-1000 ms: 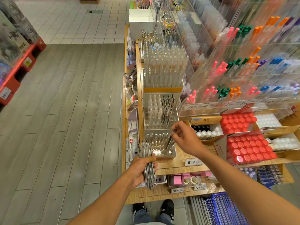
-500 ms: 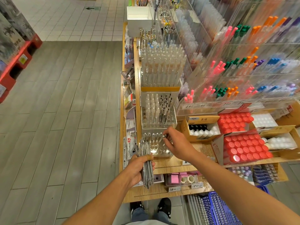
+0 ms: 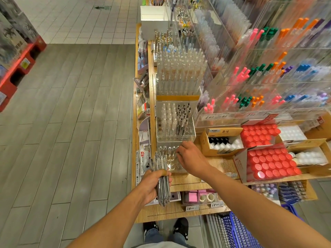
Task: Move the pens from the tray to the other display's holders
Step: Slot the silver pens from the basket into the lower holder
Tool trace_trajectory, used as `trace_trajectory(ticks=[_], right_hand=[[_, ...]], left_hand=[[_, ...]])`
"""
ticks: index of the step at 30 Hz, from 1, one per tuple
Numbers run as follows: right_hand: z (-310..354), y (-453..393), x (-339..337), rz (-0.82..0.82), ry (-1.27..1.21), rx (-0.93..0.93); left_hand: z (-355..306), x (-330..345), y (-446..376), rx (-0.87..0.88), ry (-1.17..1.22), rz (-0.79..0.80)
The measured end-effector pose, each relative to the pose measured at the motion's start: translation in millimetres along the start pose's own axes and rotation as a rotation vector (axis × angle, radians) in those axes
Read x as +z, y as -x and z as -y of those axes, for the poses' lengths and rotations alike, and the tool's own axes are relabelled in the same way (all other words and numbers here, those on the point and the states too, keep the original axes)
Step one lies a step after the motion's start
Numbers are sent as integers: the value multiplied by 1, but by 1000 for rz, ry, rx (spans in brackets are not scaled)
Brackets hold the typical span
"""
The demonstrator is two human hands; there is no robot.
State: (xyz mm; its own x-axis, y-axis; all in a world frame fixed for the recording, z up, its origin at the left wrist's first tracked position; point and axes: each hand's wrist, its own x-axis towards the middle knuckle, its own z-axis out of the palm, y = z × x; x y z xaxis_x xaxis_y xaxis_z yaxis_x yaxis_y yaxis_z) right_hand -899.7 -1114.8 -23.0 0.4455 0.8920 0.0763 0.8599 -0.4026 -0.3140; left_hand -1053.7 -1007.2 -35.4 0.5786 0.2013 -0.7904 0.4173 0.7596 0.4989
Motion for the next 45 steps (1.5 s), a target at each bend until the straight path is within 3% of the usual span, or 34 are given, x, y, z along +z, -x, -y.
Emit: trace_trajectory(ticks=[6,8,12,18,22,28,33,39,45], right_hand=[[5,-3,-2,-35,42,20],[11,0,-4,-52,-98,77],[18,-1,-7,124,-476,313],[25,-2,-2,192,-857,576],[23,-2,-11,291,-1009,579],[14,-11,-38,208,-937,533],[6,-13,-46,-21,-605,366],[6,-2,-28,6,-299,135],[10,-3,-22,-18,-202,82]], left_hand=[[-4,3,5,26,-2,26],[-5,4,6,37,34,25],[-6,6,9,51,57,49],[-6,7,11,54,-10,47],[-6,6,13,80,-49,86],[-7,0,8,80,41,52],[-4,-7,2,42,3,12],[-2,-4,1,29,4,-15],[-3,-1,1,22,3,-11]])
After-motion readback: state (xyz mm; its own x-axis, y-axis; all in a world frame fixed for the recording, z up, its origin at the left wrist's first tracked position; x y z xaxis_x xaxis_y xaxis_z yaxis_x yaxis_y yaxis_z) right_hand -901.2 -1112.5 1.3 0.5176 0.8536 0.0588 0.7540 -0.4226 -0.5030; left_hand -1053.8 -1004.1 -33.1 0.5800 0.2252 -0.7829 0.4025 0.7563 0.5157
